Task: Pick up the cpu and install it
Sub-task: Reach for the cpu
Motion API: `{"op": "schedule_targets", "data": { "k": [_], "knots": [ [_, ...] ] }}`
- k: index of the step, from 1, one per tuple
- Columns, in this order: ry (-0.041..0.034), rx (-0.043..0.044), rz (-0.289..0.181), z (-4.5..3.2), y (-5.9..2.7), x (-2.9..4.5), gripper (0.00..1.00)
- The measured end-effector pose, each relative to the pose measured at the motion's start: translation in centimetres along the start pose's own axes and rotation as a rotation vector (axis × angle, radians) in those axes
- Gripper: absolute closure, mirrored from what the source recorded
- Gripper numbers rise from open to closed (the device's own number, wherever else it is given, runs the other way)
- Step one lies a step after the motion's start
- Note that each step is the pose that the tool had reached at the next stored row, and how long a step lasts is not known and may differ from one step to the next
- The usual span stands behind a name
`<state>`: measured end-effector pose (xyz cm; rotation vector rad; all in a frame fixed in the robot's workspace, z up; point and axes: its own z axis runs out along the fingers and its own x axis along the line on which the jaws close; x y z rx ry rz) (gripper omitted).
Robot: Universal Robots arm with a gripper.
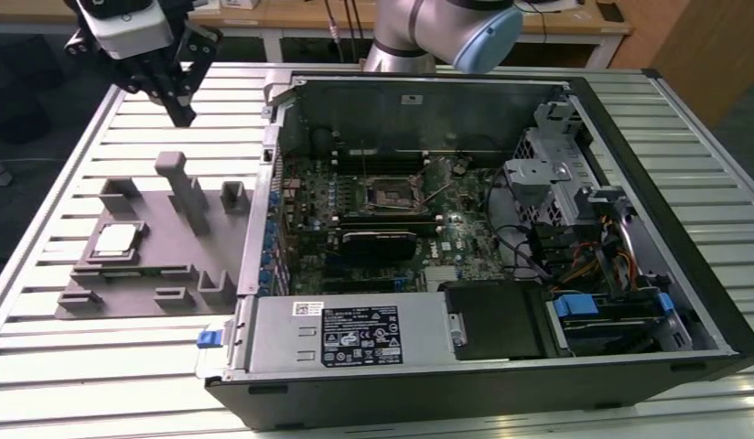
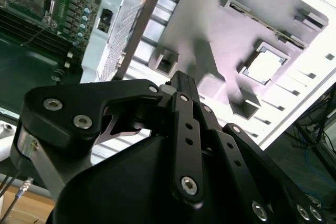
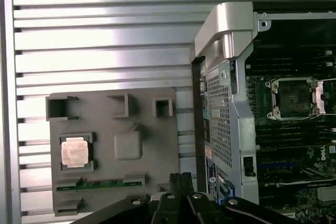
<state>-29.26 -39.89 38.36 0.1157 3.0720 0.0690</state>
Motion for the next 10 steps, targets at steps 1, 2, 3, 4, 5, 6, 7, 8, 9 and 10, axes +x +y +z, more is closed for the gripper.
{"op": "schedule_targets", "data": {
  "k": [1, 2, 3, 4, 5, 6, 7, 8, 9, 10],
  "knots": [
    [0.0000, 0.0000, 0.000, 0.07, -0.01, 0.17, 0.89],
    [-0.0001, -0.0001, 0.000, 0.15, -0.03, 0.32, 0.89],
    [-0.0002, -0.0002, 0.000, 0.24, -0.04, 0.47, 0.89],
    [-0.0001, -0.0002, 0.000, 0.32, -0.06, 0.61, 0.89],
    [0.0000, 0.0000, 0.000, 0.40, -0.08, 0.77, 0.89],
    [0.0001, 0.0000, 0.000, 0.47, -0.10, 0.95, 0.89],
    [0.0000, 0.0000, 0.000, 0.56, -0.12, 1.18, 0.89],
    [-0.0001, -0.0001, 0.000, 0.64, -0.13, 1.39, 0.89],
    [0.0000, -0.0001, 0.000, 0.70, -0.15, 1.60, 0.89],
    [0.0000, 0.0000, 0.000, 0.78, -0.17, 1.82, 0.89]
  ]
}}
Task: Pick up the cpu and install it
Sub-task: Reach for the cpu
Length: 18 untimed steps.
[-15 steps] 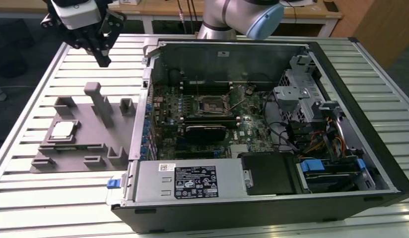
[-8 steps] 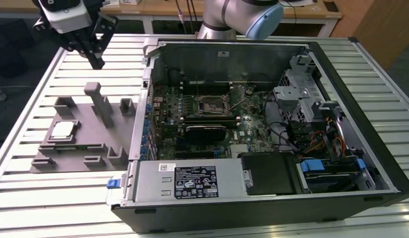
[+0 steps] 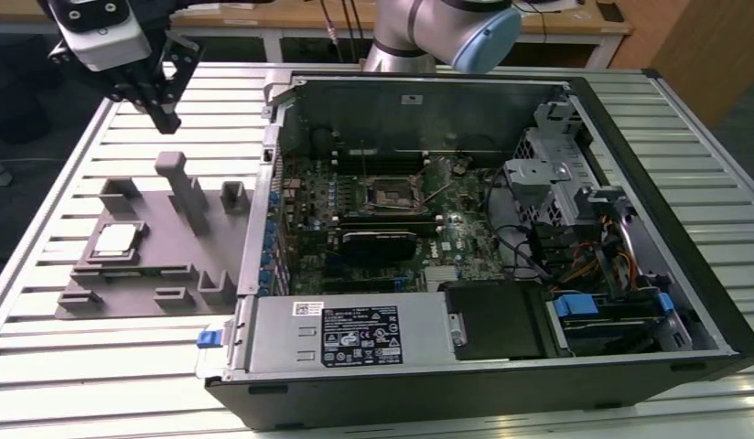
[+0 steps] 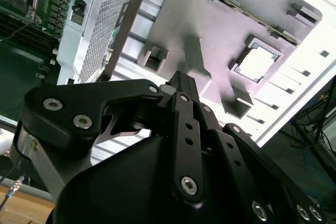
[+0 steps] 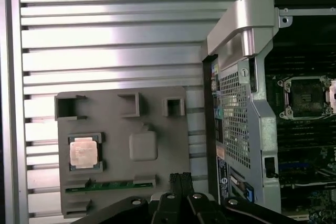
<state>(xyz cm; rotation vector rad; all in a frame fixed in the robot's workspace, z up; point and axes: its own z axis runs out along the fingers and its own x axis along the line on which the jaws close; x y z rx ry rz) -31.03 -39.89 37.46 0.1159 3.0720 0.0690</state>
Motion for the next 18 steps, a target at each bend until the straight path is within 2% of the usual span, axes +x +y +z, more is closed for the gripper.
{"op": "schedule_targets", "data": {
  "k": [7, 18],
  "knots": [
    [0.0000, 0.0000, 0.000, 0.62, -0.12, 1.13, 0.89],
    [-0.0001, -0.0001, 0.000, 1.32, -0.30, 3.38, 0.89]
  ]
}}
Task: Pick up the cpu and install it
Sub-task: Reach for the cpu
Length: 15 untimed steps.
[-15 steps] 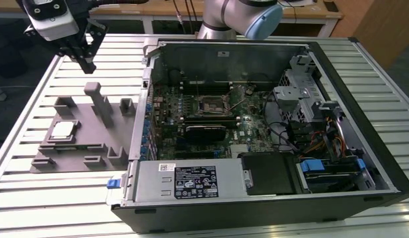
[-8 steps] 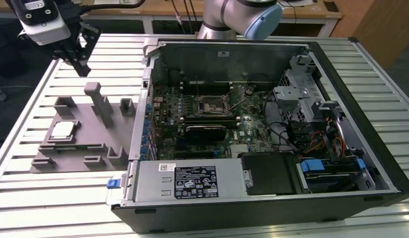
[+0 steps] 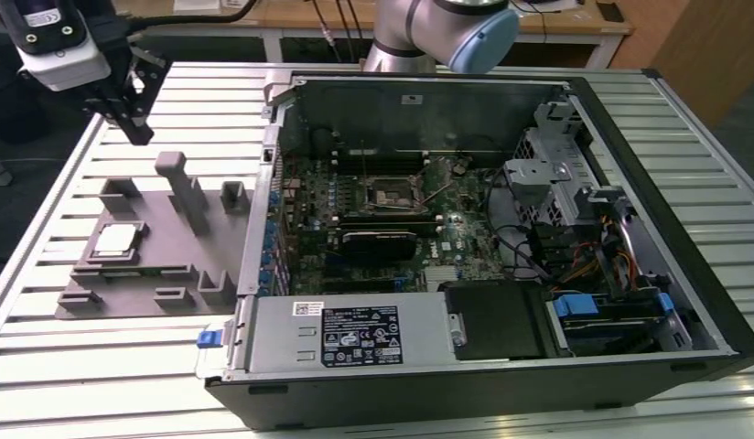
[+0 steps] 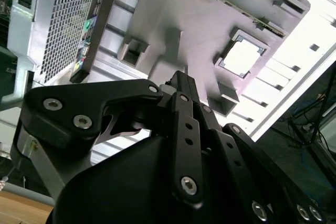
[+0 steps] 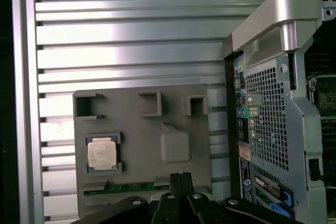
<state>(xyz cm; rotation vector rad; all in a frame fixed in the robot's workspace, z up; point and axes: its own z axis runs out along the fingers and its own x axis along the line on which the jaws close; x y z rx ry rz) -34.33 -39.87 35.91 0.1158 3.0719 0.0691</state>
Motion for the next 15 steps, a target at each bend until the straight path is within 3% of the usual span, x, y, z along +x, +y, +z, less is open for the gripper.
{"op": "schedule_targets", "data": {
  "k": [15],
  "knots": [
    [-0.0001, -0.0001, 0.000, 1.72, -0.24, 2.24, 0.89]
  ]
}}
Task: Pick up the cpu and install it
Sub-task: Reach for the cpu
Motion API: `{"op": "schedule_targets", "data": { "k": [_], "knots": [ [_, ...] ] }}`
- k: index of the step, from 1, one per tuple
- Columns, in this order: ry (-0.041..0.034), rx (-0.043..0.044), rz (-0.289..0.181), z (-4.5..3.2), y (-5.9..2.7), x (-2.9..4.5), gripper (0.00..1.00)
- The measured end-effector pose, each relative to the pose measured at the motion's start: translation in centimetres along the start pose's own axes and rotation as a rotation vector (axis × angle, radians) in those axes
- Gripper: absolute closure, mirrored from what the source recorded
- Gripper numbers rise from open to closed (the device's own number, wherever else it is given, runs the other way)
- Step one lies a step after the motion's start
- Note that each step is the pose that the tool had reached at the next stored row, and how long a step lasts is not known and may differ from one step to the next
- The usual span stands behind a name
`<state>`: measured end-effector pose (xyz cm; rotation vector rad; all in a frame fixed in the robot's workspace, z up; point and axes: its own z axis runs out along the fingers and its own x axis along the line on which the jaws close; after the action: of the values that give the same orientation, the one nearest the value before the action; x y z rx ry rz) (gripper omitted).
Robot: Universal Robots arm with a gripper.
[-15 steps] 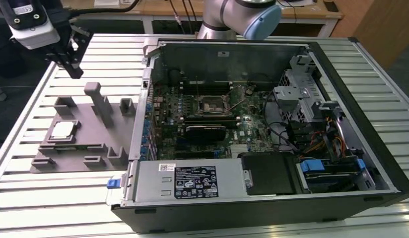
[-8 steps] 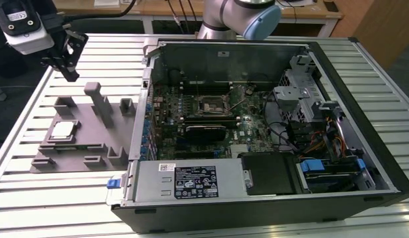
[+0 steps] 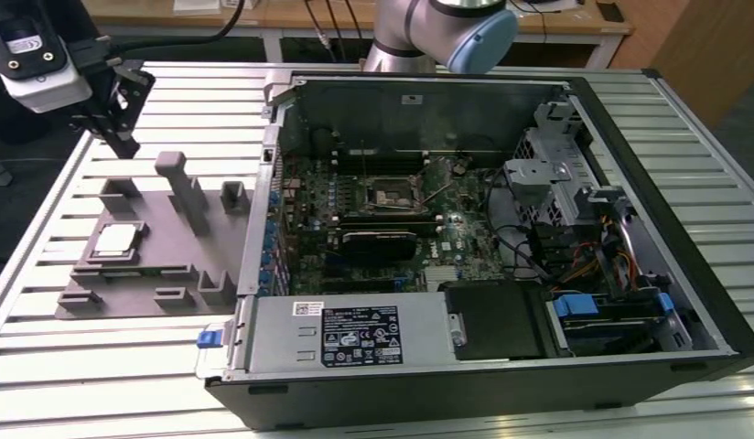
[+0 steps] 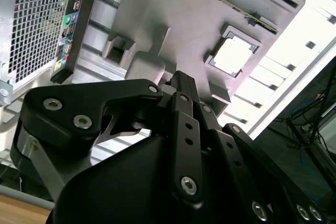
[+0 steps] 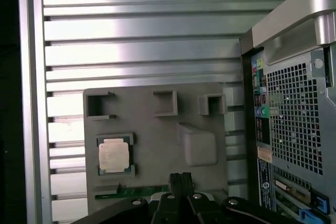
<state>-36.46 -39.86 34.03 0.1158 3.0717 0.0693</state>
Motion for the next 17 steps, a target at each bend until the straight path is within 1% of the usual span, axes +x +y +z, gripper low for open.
{"op": "schedule_targets", "data": {
  "k": [10, 17],
  "knots": [
    [0.0003, 0.0002, 0.000, 1.05, -0.14, 1.27, 0.89],
    [0.0003, 0.0002, 0.000, 1.72, -0.22, 1.94, 0.89]
  ]
}}
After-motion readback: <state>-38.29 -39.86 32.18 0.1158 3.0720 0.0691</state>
